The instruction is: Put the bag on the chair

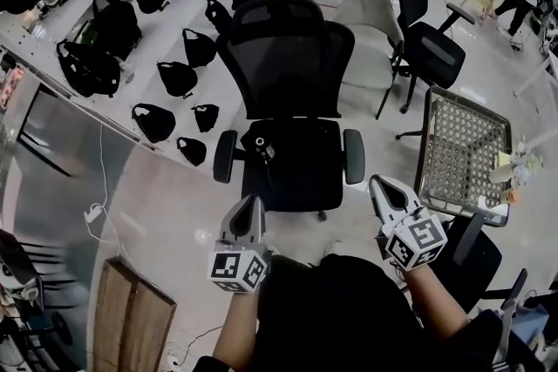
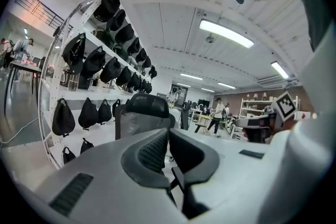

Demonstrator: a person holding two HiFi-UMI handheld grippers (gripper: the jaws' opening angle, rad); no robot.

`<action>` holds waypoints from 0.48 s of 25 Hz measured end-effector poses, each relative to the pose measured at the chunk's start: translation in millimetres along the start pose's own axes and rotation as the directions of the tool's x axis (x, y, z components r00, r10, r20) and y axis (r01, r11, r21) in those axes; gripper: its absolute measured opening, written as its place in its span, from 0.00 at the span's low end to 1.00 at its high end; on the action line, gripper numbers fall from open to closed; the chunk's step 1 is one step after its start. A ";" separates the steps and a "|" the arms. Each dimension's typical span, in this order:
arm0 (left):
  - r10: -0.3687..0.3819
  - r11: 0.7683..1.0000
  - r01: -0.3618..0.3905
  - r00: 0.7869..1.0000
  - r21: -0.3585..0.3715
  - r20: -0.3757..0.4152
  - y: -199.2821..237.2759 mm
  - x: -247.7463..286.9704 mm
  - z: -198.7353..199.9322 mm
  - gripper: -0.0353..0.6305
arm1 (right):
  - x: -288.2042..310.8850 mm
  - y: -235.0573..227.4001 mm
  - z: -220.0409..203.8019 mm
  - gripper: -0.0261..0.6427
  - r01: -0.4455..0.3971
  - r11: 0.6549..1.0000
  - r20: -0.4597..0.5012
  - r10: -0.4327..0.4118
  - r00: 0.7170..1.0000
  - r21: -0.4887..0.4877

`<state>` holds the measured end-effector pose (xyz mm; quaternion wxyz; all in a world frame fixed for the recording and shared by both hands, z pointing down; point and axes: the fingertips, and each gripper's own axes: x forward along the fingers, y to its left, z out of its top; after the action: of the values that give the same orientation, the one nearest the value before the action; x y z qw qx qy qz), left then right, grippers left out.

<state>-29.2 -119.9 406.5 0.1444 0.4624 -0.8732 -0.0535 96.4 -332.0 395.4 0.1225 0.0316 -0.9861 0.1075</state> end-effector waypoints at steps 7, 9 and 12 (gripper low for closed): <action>-0.007 1.000 0.007 1.000 -0.015 0.002 -0.1 0.1 -0.6 0.08 | 1.7 3.3 -4.8 0.04 0.022 1.000 -0.009 -0.022 1.000 -0.002; -0.011 1.000 0.011 1.000 -0.022 0.004 -2.2 -3.3 -4.3 0.08 | 1.7 5.9 -9.9 0.04 0.009 1.000 -0.014 -0.009 1.000 0.008; -0.023 0.999 0.023 1.000 -0.042 0.002 -10.5 -4.8 -15.7 0.08 | -3.2 6.9 -13.9 0.04 -0.005 1.000 -0.015 0.005 1.000 0.008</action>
<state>-13.6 -121.3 418.0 0.1529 0.4693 -0.8666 -0.0739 102.1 -322.1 406.4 0.1293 0.0290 -0.9848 0.1121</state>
